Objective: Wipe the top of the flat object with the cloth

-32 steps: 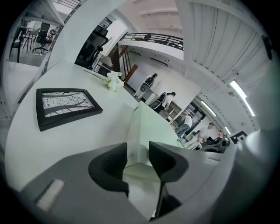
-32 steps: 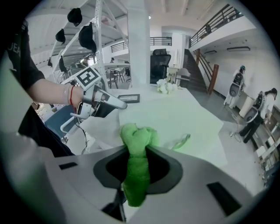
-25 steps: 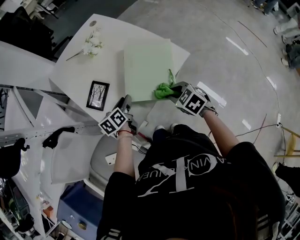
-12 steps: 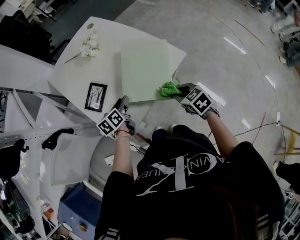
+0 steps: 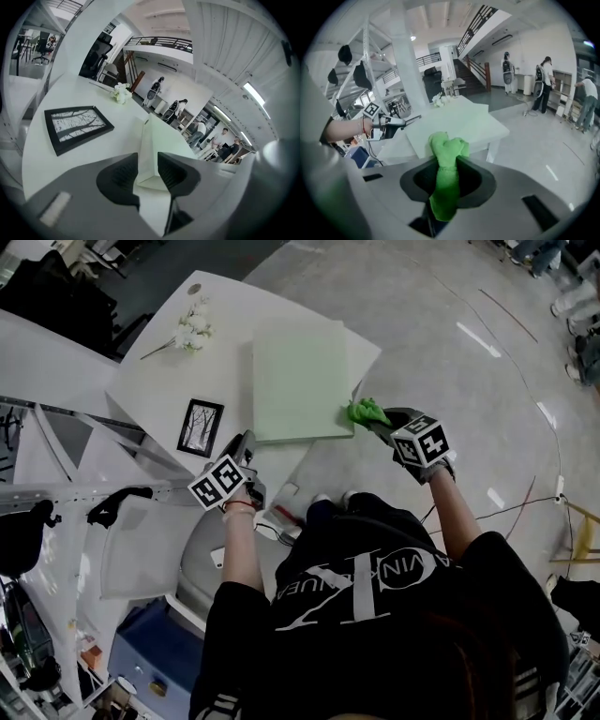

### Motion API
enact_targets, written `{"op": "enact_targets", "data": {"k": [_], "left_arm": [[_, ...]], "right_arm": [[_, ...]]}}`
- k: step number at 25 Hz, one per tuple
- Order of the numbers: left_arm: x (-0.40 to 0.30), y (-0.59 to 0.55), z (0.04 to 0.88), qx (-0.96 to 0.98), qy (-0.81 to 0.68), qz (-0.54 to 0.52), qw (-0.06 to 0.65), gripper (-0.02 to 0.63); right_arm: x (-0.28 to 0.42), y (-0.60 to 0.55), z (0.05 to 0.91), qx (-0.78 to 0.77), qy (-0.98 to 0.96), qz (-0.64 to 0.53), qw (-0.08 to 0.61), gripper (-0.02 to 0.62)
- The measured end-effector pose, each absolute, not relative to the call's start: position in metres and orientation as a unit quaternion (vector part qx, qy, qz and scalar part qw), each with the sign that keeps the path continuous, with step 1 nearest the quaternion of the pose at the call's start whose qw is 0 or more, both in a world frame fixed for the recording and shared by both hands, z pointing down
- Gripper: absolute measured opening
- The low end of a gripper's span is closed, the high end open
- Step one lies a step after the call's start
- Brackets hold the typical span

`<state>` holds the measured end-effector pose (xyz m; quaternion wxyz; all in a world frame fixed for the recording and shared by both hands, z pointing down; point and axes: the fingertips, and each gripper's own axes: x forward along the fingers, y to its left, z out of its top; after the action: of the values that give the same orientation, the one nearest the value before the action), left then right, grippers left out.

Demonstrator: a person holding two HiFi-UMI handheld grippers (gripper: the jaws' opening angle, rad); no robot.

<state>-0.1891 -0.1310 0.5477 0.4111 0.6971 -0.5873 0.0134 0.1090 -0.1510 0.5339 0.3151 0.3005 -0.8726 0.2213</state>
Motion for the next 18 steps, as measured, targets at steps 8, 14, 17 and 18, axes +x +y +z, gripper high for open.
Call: {"op": "enact_targets", "data": {"k": [8,14,17,18], "left_arm": [[-0.212,-0.133,0.513,0.705,-0.628,-0.004,0.330,0.012],[-0.217,-0.140,0.478,0.730,-0.636,-0.007,0.251,0.011],[-0.217,-0.142,0.460,0.740,-0.640,0.003,0.208,0.011],[-0.218,-0.143,0.454,0.741,-0.642,0.006,0.196,0.011]], "right_arm": [[0.105,-0.173,0.503,0.327,-0.888,0.185,0.264,0.081],[0.087,-0.185,0.475,0.329,-0.905,0.145,0.229,0.081],[0.082,-0.190,0.461,0.331,-0.910,0.129,0.213,0.081],[0.081,-0.192,0.456,0.331,-0.912,0.124,0.208,0.081]]}}
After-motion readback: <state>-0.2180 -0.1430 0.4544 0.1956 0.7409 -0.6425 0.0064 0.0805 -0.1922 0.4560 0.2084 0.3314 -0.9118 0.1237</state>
